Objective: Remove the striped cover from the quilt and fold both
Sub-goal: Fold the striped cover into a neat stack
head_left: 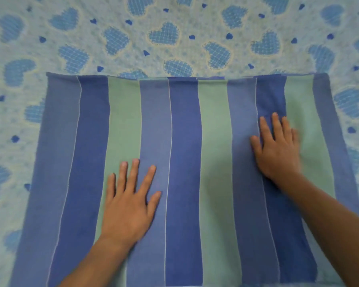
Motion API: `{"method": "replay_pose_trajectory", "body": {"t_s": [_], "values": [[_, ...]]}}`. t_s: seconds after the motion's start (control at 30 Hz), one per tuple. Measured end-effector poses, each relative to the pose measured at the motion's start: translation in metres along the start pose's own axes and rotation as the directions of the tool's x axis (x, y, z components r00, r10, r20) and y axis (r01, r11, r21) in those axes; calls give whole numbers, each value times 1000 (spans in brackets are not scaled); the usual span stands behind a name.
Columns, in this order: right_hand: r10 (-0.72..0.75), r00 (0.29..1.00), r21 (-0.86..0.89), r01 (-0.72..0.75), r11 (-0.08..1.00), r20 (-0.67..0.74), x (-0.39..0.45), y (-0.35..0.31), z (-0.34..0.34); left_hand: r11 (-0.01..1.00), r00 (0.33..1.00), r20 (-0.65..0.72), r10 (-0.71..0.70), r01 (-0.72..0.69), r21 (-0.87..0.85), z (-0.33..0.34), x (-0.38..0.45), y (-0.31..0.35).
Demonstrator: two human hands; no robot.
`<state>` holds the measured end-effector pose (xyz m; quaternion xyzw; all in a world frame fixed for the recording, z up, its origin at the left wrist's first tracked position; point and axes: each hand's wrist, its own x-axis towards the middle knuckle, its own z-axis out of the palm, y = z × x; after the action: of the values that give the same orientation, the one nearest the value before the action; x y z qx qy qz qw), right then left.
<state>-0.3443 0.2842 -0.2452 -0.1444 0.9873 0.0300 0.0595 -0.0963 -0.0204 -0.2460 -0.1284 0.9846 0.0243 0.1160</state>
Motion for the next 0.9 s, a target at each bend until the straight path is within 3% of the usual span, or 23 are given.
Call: {"method": "replay_pose_trajectory", "body": {"t_s": [0.1,0.2,0.27,0.3,0.43,0.53,0.6,0.67,0.7,0.77,0.8,0.83,0.9], "values": [[90,995,136,-84,987,-46,-10,-21,-21,977,976,27,-214,214,23,-6,-23,-53],[-185,970,179,213,961,-161,-97,-66,-25,951,948,84,-308,307,27,-4,-60,-86],[-314,946,218,323,921,-74,-170,-66,-18,934,927,115,-358,357,26,-3,-85,-97],[-299,954,208,294,933,-11,-197,-51,-13,924,916,124,-381,381,29,-3,-93,-99],[25,979,-29,-19,999,204,-245,54,-5,882,870,160,-467,470,21,-8,-112,-83],[359,909,-97,-346,933,210,-247,104,-16,862,852,192,-488,505,-50,-19,-131,-49],[636,753,10,-647,763,171,-245,113,-32,853,853,199,-483,510,-111,-28,-147,-22],[806,571,239,-814,530,156,-245,104,-45,854,861,212,-463,497,-154,-38,-160,2],[867,463,402,-841,362,186,-244,95,-51,877,883,206,-422,455,-155,-42,-165,13],[860,226,645,-750,-147,458,-245,68,-57,948,956,167,-242,270,-170,-51,-172,36],[767,175,660,-647,-382,617,-247,55,-58,968,983,136,-119,146,-204,-53,-173,48],[678,179,642,-556,-528,713,-249,46,-59,970,993,119,5,25,-244,-53,-174,62],[516,255,574,-431,-696,817,-248,49,-58,941,963,184,194,-130,-312,-49,-173,91]]}}
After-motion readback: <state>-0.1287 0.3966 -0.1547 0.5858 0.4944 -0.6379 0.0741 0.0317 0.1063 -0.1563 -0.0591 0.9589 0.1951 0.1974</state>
